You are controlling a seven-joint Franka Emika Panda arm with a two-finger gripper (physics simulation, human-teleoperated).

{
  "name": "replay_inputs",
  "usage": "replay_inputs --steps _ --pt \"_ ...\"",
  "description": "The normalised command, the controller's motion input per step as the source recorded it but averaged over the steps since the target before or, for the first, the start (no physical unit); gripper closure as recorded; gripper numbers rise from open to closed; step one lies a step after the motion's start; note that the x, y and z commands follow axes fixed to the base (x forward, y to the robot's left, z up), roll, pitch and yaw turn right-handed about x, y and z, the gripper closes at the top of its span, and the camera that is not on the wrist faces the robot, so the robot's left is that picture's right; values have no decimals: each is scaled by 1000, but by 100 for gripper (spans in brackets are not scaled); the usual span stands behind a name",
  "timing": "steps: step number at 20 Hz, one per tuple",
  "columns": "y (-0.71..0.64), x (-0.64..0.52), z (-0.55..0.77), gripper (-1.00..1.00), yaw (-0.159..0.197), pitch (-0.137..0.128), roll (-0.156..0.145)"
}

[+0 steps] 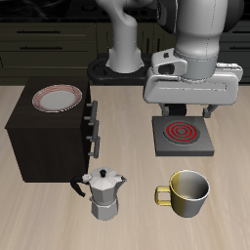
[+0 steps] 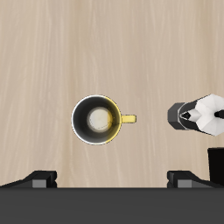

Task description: Place the mug on the plate

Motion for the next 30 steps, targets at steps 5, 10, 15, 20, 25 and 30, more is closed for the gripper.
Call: replay_inputs --steps 5,10,15,20,25,30 --pt "75 64 -76 -100 -20 -12 17" --pt "-3 0 -265 -100 2 -10 3" --pt "-116 45 -203 -100 -1 -44 -7" --pt "-73 2 -186 -100 -16 13 -11" --pt "-171 15 -373 -100 -19 15 -10" --pt "-83 -26 -256 -100 -21 12 -9"
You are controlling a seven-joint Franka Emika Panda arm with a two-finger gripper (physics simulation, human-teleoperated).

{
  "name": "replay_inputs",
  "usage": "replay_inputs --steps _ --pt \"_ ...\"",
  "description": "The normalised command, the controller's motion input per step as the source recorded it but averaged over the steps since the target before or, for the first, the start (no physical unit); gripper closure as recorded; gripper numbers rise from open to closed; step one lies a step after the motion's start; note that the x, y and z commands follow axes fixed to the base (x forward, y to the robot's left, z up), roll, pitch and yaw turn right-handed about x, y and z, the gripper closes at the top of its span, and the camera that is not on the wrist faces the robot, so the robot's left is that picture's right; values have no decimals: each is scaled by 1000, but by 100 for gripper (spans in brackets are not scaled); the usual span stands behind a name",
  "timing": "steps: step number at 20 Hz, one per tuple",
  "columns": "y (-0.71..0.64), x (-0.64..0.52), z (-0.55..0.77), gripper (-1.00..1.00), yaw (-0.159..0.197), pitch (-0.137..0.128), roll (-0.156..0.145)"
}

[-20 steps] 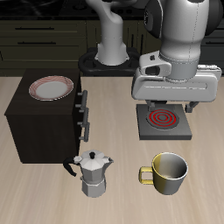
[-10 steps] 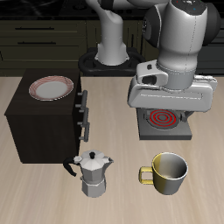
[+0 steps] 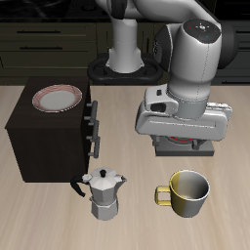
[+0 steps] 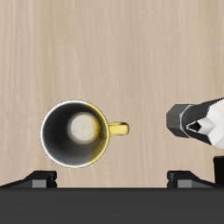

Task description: Place the mug on the plate

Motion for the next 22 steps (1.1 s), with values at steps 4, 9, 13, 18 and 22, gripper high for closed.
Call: replay_inputs --steps 4,9,13,18,22 --pt "-29 -37 -97 -100 -38 -5 2" --pt "-45 5 -115 -100 -50 -1 -12" --pt "46 46 -231 -100 -17 13 10" --pt "27 66 -240 -100 -22 28 -7" --pt "97 1 -332 -100 35 21 -6"
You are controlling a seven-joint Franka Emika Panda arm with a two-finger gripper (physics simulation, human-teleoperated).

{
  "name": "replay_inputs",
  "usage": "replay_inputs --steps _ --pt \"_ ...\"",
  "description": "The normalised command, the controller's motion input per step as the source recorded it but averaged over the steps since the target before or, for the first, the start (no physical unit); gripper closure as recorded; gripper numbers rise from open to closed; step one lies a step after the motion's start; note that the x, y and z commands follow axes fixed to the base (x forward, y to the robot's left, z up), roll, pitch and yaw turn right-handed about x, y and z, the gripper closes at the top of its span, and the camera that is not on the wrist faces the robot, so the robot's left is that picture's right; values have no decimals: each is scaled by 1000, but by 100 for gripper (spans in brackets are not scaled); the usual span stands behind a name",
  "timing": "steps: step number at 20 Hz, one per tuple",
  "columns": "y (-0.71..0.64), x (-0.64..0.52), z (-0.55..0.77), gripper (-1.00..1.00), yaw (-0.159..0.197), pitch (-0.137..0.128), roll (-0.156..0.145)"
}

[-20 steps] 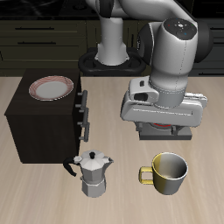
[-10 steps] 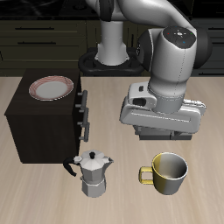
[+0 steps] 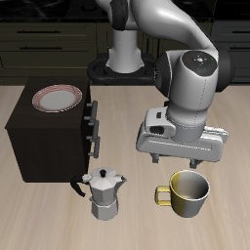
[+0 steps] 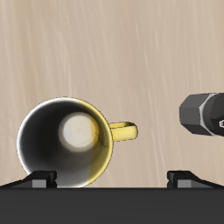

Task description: Place the mug on the plate

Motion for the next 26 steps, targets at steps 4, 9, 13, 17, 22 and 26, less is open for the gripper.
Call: replay_inputs --steps 4,9,13,17,22,26 --pt "115 -5 -358 -100 17 36 27" --pt "-16 50 -212 -100 -31 30 1" --pt "-17 62 -214 -100 -6 22 -6" --pt "42 40 -289 -100 -14 44 11" --pt "114 19 -314 -100 1 41 39" --pt "1 -2 -204 100 -22 35 16"
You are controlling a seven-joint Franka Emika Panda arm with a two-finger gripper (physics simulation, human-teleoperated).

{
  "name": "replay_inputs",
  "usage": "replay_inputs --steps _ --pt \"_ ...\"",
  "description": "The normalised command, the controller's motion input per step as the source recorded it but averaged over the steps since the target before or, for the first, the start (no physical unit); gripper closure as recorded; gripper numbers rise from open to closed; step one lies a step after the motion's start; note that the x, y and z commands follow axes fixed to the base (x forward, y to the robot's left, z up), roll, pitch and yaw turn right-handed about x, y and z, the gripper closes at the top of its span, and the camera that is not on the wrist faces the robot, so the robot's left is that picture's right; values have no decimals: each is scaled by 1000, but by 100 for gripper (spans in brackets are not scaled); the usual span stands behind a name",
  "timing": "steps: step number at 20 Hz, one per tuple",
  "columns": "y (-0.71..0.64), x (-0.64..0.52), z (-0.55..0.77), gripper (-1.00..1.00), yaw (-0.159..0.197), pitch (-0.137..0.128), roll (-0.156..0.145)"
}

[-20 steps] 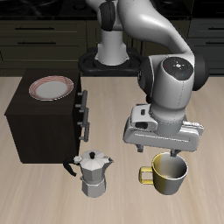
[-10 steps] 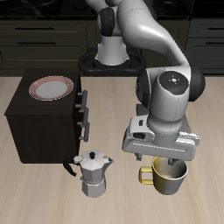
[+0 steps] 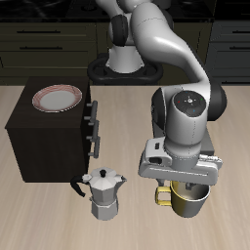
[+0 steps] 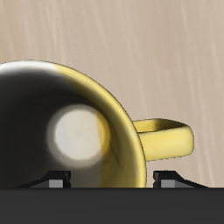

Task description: Place the mug on the plate

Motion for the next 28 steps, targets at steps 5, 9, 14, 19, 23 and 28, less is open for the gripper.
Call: replay_inputs --steps 5,9,14,19,23,28 --pt "-100 22 105 100 -7 -15 -8" --pt "-80 -5 177 100 -14 -27 2" --pt "-17 -40 182 100 23 -26 -2" --pt "43 -227 329 100 17 -39 27" --pt "33 -247 250 100 42 -7 25" --pt "25 -310 250 100 38 5 28"
